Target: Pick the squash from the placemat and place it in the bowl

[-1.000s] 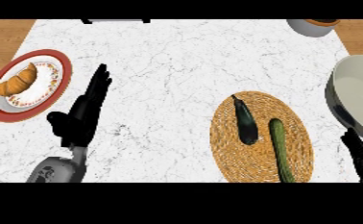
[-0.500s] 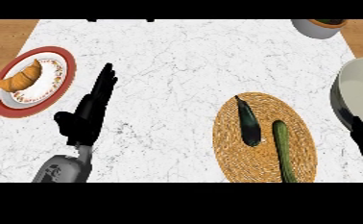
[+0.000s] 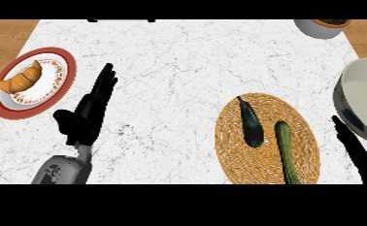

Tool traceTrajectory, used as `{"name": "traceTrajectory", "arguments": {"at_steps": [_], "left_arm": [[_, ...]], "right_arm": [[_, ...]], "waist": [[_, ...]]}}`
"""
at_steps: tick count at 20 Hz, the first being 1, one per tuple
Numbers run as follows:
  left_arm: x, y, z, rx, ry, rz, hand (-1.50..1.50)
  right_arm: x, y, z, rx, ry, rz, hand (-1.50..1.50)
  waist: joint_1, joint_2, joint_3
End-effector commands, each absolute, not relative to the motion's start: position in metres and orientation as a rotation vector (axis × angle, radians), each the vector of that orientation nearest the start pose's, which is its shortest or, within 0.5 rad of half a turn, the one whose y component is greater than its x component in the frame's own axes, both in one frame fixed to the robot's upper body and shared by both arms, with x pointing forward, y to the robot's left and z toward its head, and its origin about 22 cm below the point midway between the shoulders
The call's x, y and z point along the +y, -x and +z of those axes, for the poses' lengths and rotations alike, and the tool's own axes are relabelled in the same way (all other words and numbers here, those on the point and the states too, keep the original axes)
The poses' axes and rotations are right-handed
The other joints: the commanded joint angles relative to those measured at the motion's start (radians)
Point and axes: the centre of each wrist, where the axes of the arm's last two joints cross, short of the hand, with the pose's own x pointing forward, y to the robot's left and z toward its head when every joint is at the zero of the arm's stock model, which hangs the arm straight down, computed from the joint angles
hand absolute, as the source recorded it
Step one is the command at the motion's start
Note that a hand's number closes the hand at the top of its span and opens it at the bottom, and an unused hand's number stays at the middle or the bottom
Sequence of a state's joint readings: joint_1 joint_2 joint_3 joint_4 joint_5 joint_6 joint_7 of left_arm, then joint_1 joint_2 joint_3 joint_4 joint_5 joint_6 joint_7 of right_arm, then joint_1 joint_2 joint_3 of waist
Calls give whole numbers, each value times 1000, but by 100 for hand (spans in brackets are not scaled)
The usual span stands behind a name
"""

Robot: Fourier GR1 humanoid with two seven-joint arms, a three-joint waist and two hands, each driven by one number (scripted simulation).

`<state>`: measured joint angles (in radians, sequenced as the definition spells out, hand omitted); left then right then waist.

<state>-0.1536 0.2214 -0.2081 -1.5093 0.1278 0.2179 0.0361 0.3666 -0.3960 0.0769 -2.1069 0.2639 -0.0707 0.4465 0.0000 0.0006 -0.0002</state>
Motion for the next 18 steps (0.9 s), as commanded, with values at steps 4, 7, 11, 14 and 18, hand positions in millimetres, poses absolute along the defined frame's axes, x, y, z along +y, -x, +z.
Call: {"name": "traceTrajectory", "arguments": {"at_steps": [4,7,11,14,18], "left_arm": [[223,-276,42,-1591,-72,-115,0],[223,-262,20,-1585,-61,-109,0],[213,-278,26,-1604,-47,-120,0],[226,-267,28,-1598,-80,-106,0],[226,-269,52,-1594,-73,-112,0]], "right_arm": [[-279,-133,63,-1252,489,374,-150],[-284,-161,63,-1304,475,345,-150],[-300,-140,57,-1337,417,309,-150],[-299,-125,59,-1368,400,290,-150],[-298,-134,64,-1368,352,242,-150]], "waist": [[-6,-2,0],[-1,-1,0],[-7,-1,0],[-6,-2,0],[-3,-2,0]]}}
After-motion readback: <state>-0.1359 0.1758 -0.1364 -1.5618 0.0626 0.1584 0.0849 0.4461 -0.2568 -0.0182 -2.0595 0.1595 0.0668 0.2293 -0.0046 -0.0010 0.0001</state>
